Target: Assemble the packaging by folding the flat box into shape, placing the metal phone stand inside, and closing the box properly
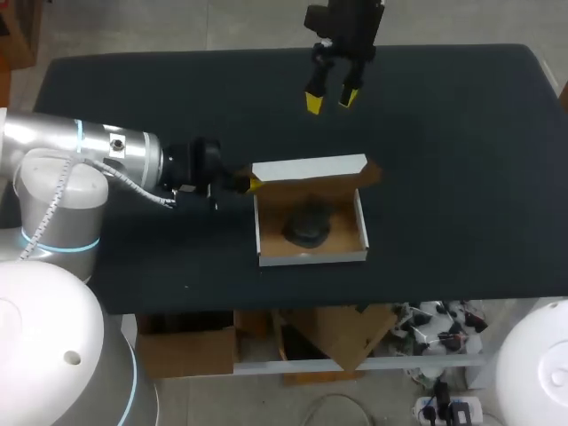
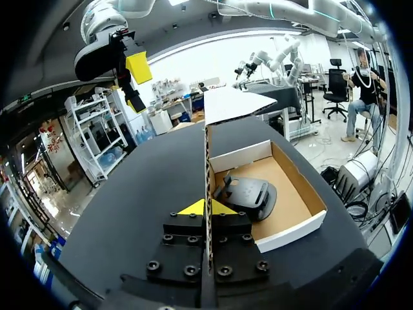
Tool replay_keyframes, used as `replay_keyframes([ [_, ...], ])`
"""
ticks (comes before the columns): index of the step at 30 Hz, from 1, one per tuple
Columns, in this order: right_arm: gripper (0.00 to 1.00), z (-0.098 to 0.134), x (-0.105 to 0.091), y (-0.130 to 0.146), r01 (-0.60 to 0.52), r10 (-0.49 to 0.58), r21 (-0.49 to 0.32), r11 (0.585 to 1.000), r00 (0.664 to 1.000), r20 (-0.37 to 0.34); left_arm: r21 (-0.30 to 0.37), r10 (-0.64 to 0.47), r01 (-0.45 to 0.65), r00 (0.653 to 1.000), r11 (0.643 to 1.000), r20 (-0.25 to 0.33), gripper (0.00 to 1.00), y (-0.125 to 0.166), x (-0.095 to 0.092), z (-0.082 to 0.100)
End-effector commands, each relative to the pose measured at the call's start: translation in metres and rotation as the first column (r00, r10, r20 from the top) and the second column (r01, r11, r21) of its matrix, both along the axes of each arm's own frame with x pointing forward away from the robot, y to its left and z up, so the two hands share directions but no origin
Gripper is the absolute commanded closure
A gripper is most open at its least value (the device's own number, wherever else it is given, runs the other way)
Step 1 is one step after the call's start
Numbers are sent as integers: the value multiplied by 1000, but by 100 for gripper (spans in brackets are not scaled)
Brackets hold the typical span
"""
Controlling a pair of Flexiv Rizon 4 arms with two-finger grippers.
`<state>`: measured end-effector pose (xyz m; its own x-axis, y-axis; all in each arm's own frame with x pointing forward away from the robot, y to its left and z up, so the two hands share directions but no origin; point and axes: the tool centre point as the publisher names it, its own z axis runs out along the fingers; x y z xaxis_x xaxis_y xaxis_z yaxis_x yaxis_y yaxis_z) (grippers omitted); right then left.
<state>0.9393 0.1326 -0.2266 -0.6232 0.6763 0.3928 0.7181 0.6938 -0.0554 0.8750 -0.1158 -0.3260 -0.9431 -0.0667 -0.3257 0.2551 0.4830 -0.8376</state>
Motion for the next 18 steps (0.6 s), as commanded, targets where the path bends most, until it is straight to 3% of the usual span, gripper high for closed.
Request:
replay_keyframes([
  [1, 0, -8, -5, -8, 42, -41, 26, 999, 999, -4, 8, 31, -31, 998, 999, 58, 100, -2, -13, -6],
  [18, 0, -18, -16, -13, 234, -233, 4, 972, 968, -89, 86, 53, -76, 969, 993, 241, 100, -3, -30, -16],
])
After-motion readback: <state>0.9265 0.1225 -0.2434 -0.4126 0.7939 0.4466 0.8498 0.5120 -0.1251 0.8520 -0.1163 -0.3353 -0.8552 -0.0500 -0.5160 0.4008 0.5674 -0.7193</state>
